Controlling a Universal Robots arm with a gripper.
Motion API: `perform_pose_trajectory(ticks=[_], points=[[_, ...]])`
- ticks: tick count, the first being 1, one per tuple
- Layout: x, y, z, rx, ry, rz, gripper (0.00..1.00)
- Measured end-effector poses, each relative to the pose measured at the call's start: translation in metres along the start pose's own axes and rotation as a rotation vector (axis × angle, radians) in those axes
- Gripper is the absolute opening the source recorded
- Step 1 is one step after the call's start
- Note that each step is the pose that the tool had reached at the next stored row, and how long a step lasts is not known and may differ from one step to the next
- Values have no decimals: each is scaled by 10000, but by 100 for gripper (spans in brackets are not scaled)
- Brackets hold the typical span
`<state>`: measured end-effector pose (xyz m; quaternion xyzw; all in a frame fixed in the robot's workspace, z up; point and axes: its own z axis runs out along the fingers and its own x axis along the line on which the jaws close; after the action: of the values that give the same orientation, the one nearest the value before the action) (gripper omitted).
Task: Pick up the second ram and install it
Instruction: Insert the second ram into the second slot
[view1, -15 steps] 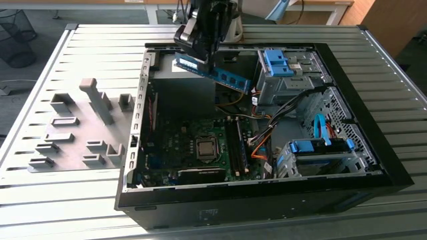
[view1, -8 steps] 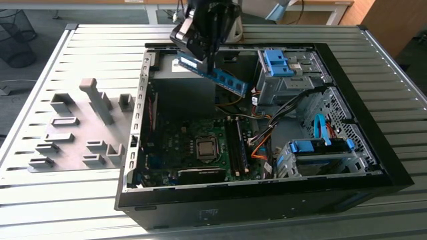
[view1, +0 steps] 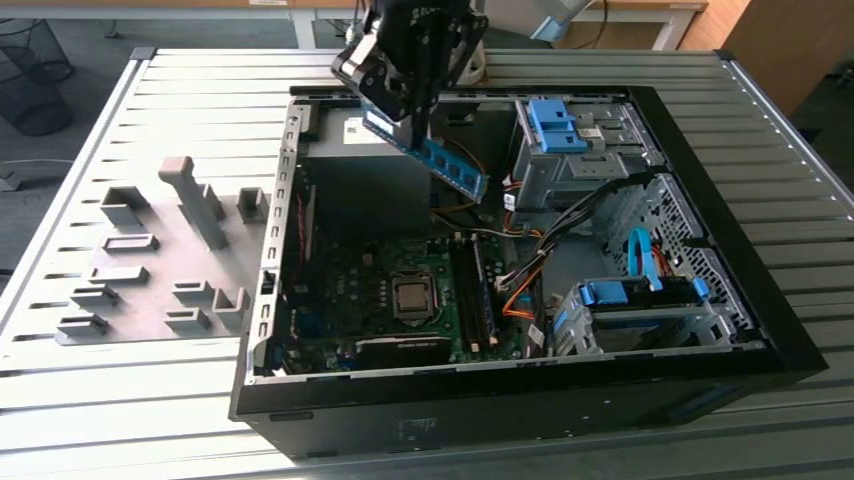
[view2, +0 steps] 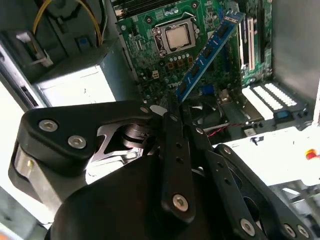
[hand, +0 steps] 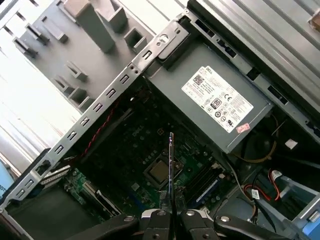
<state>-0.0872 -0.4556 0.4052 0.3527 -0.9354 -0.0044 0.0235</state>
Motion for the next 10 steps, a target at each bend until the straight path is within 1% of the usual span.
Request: perform_pose_trajectory(ticks=[10], points=[[-1, -1, 20, -65, -38, 1800, 14]])
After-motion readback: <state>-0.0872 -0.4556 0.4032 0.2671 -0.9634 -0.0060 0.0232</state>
